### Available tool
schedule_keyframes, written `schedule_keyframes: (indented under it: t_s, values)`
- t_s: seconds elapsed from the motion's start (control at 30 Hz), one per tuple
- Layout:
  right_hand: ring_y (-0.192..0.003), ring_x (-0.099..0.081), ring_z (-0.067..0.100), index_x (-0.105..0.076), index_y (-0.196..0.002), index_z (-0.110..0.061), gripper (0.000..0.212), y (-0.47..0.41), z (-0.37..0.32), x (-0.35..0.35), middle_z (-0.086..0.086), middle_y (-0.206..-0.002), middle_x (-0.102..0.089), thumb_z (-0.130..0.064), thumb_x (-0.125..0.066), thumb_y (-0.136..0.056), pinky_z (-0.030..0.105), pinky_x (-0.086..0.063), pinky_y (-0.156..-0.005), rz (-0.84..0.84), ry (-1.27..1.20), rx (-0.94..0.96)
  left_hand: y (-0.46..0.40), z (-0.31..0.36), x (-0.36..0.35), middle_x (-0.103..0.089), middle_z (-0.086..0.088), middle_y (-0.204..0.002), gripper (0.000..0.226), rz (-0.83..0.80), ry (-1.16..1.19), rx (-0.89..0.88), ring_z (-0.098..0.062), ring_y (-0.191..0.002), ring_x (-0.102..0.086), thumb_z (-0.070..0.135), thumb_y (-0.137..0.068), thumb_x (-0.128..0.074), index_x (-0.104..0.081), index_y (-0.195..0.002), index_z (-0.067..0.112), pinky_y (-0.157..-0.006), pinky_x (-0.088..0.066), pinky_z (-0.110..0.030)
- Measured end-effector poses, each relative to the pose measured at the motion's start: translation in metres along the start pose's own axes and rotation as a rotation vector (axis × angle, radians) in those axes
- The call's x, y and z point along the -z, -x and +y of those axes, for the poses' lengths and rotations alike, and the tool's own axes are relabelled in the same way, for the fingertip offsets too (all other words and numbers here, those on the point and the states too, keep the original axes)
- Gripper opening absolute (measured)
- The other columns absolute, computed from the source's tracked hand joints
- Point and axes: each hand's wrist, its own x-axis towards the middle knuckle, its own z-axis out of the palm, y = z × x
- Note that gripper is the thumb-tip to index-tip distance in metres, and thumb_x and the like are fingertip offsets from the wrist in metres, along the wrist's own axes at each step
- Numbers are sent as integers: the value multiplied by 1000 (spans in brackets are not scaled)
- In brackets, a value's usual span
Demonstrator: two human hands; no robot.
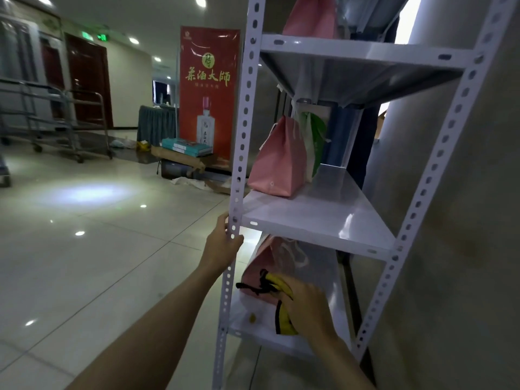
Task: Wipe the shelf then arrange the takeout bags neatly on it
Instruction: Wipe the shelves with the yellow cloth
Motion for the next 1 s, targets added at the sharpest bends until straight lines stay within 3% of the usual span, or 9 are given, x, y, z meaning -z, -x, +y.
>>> schedule_keyframes:
  t_s: [0.1,0.23,0.37,0.47,0.5,0.63,0.73,0.87,1.0]
  values:
    - [-93,-69,6,-41,-136,-64,56,14,26,-28,-23,-113,-72,-24,-53,-98,33,-59,-74,-103,44,-31,7,-21,-8,-62,0,-103,47,-9,-33,44,-26,-95,-62,12,-91,-67,-48,-134,13,-91,-55,-52]
    - [-80,-64,3,-59,-115,-50,30,13,44,-55,-13,-90,-69,-28,-50,-96,29,-57,-71,-186,54,-95,16,-53,-26,-63,2,-101,34,12,-15,112,-24,-91,-64,15,-93,-68,-52,-123,13,-87,-56,-46]
    - [-84,-64,3,-63,-113,-43,35,0,58,-82,-11,-93,-70,-31,-40,-88,32,-59,-81,-299,14,-168,17,-86,-45,-64,-1,-89,17,32,-25,151,-21,-77,-63,20,-95,-64,-52,-105,15,-69,-53,-37]
    - [-93,-62,5,-65,-118,-43,65,-13,65,-101,-15,-101,-69,-65,-23,-74,31,-53,-90,-352,-31,-213,18,-106,-61,-58,-3,-77,14,59,-17,136,-16,-61,-51,20,-99,-58,-47,-100,12,-56,-42,-30]
    - [-97,-61,7,-64,-121,-42,70,-16,68,-108,-14,-105,-69,-67,-21,-72,31,-50,-90,-351,-24,-197,19,-113,-66,-56,-3,-74,13,67,-10,127,-15,-58,-49,20,-100,-56,-45,-102,13,-54,-40,-28]
    - [-97,-64,12,-66,-119,-23,51,-18,75,-140,-5,-106,-69,-32,-35,-79,29,-52,-78,-417,36,-154,21,-137,-82,-54,0,-70,11,119,-6,82,-14,-53,-49,17,-103,-51,-41,-106,19,-49,-42,-30]
    - [-94,-65,11,-65,-118,-36,43,-12,85,-166,-7,-104,-68,-18,-46,-83,25,-53,-78,-586,90,-157,19,-147,-86,-56,0,-72,12,150,-21,34,-15,-54,-52,22,-103,-51,-40,-105,26,-52,-51,-39]
    - [-100,-67,15,-67,-127,-39,59,-19,81,-179,-5,-110,-71,-32,-35,-79,27,-54,-86,-525,30,-260,18,-152,-87,-56,1,-74,13,158,-20,0,-20,-58,-57,25,-102,-51,-39,-106,29,-53,-53,-39]
    - [-97,-67,11,-65,-125,-40,62,-31,83,-193,-8,-105,-70,-48,-32,-74,27,-55,-85,-477,17,-304,15,-155,-89,-54,12,-76,16,162,-36,0,-8,-58,-56,24,-102,-54,-41,-111,24,-52,-50,-25]
